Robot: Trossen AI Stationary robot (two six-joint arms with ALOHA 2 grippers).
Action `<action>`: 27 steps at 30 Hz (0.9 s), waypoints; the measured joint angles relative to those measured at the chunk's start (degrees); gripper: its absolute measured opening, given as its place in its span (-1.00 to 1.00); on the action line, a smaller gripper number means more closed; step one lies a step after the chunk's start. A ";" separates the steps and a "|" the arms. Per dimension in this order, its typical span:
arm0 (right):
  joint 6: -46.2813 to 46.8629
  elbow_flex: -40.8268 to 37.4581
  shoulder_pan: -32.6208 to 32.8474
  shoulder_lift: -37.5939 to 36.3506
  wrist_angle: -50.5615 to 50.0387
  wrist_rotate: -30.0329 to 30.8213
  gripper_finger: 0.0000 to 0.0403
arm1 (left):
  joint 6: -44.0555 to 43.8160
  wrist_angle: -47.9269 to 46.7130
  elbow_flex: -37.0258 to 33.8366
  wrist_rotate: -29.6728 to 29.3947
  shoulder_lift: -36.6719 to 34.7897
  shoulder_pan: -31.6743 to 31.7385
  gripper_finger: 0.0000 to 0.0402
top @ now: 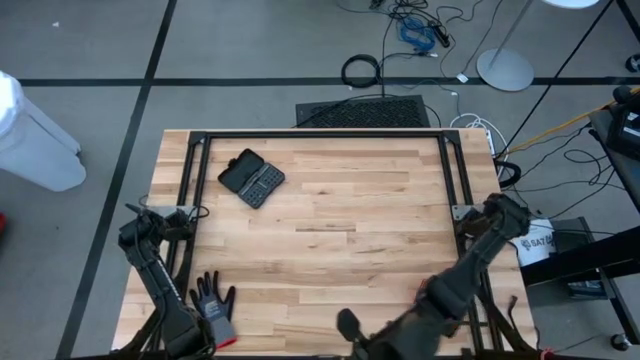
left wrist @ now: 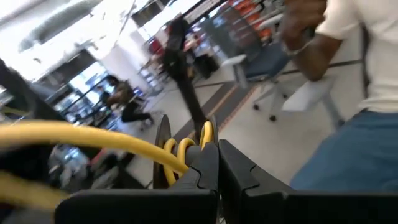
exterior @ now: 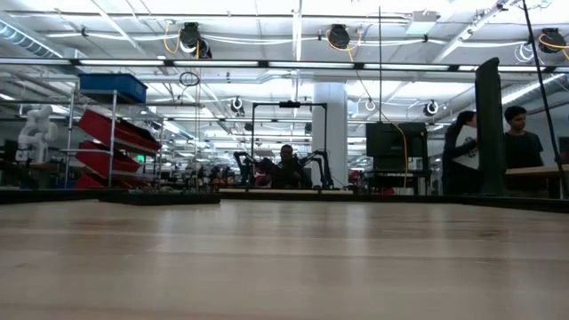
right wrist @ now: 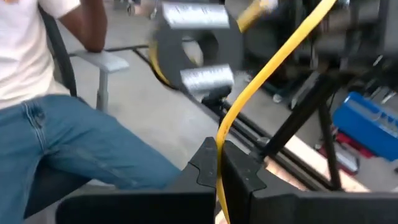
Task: Coil cords
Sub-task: Coil the yellow wire onto the spool
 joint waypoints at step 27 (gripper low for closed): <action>5.88 0.00 9.87 8.00 -0.51 10.38 -1.00 | 7.36 7.43 0.07 -15.12 -1.20 -0.61 -1.00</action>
